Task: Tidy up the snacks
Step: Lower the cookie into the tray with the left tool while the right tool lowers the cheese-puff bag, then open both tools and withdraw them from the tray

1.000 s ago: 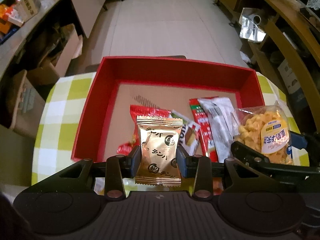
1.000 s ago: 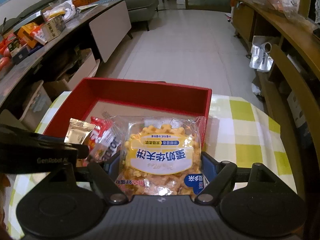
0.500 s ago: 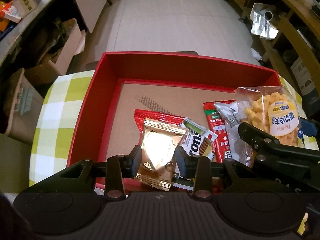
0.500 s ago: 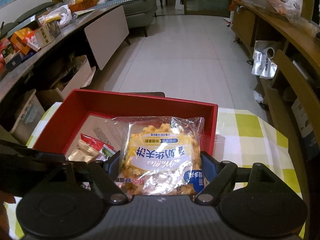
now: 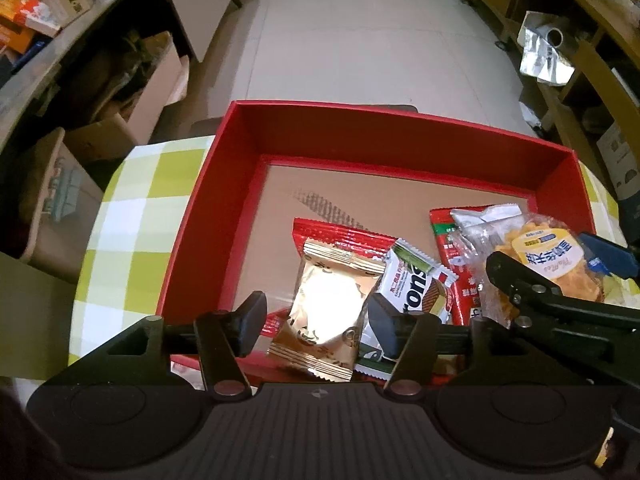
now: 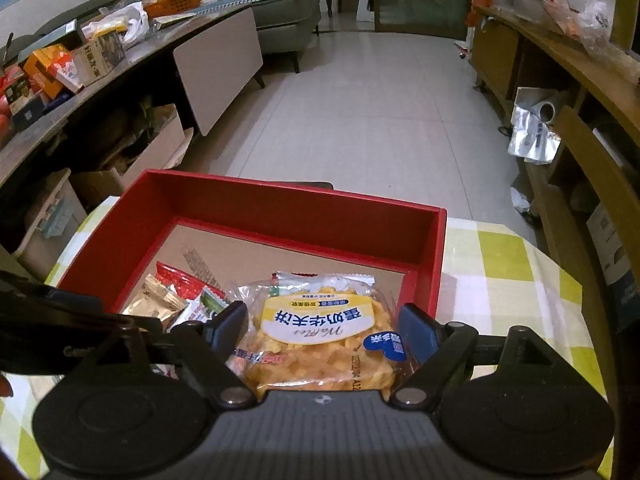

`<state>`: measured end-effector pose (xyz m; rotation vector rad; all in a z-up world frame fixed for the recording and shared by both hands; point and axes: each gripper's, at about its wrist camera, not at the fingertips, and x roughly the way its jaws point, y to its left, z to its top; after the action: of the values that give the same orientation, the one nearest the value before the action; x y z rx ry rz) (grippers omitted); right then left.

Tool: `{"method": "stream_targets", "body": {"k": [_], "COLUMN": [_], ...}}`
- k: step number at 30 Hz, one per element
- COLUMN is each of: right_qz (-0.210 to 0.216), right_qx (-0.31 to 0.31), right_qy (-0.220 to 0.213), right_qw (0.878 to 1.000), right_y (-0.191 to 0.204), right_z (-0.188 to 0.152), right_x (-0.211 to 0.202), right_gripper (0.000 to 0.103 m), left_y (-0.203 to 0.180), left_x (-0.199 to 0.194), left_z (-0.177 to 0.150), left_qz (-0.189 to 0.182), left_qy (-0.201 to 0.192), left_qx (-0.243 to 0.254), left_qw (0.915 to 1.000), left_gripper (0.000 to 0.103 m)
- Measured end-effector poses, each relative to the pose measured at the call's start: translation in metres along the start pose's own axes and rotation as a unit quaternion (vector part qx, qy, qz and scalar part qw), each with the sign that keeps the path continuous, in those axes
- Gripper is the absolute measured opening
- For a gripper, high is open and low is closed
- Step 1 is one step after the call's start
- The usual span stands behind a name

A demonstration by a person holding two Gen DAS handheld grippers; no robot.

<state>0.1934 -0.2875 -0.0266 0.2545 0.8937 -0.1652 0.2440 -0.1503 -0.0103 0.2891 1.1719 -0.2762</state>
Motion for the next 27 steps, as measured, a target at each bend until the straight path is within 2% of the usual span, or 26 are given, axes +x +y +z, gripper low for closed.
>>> {"method": "stream_targets", "body": {"k": [3,6,20,27], "right_qz": [0.007,0.019,-0.003,0.005], "right_qx": [0.016,0.029,0.021,0.009], "right_qy": [-0.009,0.002,-0.020,-0.025], "right_qw": [1.000,0.999,1.000,1.000], "right_y": [-0.003,-0.005,-0.004,0.007], "right_z": [0.002,0.002,0.007,0.005], "right_x": [-0.002,0.002,-0.024,-0.047], "right_gripper": [0.088,0.088,0.089,0.089], "left_y": [0.002,0.004,0.003,0.011], "left_x": [-0.004,-0.007,-0.028,-0.043], "left_z": [0.001,0.002,-0.006,-0.022], "left_qz": [-0.003,0.000,-0.002,-0.011], "left_qy": [-0.006,-0.009,-0.027,-0.029], "left_qx": [-0.006,-0.006,0.003,0.011], "left_qw": [1.0000,0.9999,0.9996,0.9994], "left_gripper": [0.067,0.068,0.073,0.074]}}
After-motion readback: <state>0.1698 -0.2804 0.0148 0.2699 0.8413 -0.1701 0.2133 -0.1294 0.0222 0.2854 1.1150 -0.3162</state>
